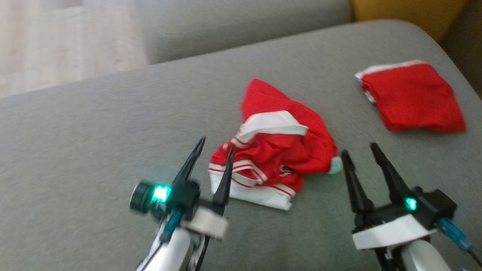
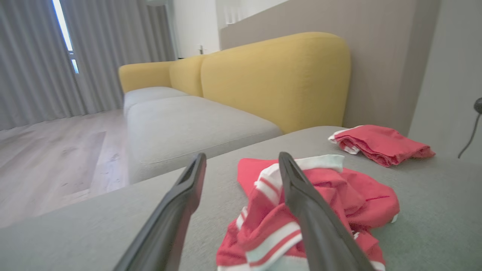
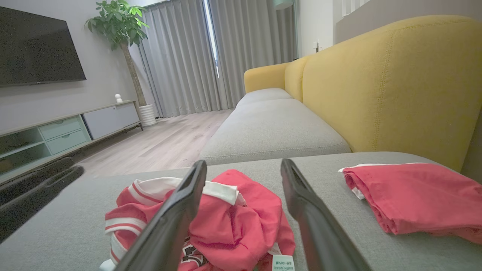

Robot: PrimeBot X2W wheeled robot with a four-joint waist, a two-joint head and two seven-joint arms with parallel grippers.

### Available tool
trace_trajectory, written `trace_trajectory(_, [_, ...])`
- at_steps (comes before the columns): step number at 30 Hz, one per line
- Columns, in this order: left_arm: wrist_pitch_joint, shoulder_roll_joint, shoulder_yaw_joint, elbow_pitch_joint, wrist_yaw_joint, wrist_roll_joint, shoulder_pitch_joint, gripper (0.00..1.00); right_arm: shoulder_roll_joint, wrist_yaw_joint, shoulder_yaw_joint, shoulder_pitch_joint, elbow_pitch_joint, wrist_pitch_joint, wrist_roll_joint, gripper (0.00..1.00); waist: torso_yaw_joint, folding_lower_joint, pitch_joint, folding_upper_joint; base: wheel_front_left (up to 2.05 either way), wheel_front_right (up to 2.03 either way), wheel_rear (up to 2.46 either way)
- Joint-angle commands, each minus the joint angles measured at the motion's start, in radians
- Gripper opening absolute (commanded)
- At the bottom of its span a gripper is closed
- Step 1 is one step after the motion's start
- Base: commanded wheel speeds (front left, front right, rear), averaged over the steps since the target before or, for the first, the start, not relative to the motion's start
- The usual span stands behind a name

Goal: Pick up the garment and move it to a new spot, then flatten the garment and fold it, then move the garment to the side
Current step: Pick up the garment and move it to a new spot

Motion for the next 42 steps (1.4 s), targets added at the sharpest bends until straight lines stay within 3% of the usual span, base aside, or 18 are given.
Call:
trace_trajectory(1, [-0.006, 0.015, 0.06, -0.093, 0.026, -0.001, 0.035, 1.0, 0.001, -0.001, -0.011, 0.001, -0.033, -0.002, -0.007, 1.0, 0.093, 0.0001, -0.061, -0.0001, 0.0, 0.0, 0.0])
trace_trajectory(5, [-0.006, 0.04, 0.116, -0.219, 0.064, 0.011, 0.148, 1.0, 0.01, -0.001, -0.053, 0.033, -0.036, -0.002, -0.012, 1.0, 0.15, 0.0001, -0.087, -0.0001, 0.0, 0.0, 0.0])
trace_trajectory(14, [-0.006, 0.058, 0.191, -0.368, 0.088, 0.034, 0.36, 1.0, 0.022, -0.001, -0.105, 0.101, -0.021, -0.002, -0.032, 1.0, 0.217, 0.0001, -0.134, -0.0001, 0.0, 0.0, 0.0])
trace_trajectory(20, [-0.006, 0.044, 0.214, -0.369, 0.075, 0.041, 0.437, 1.0, 0.029, -0.001, -0.107, 0.137, 0.004, -0.002, -0.041, 1.0, 0.235, 0.0001, -0.151, -0.0001, 0.0, 0.0, 0.0])
trace_trajectory(42, [-0.006, 0.015, 0.251, -0.339, 0.035, 0.084, 0.451, 1.0, 0.032, -0.001, -0.093, 0.14, 0.016, -0.002, -0.035, 1.0, 0.235, 0.0001, -0.156, -0.0001, 0.0, 0.0, 0.0])
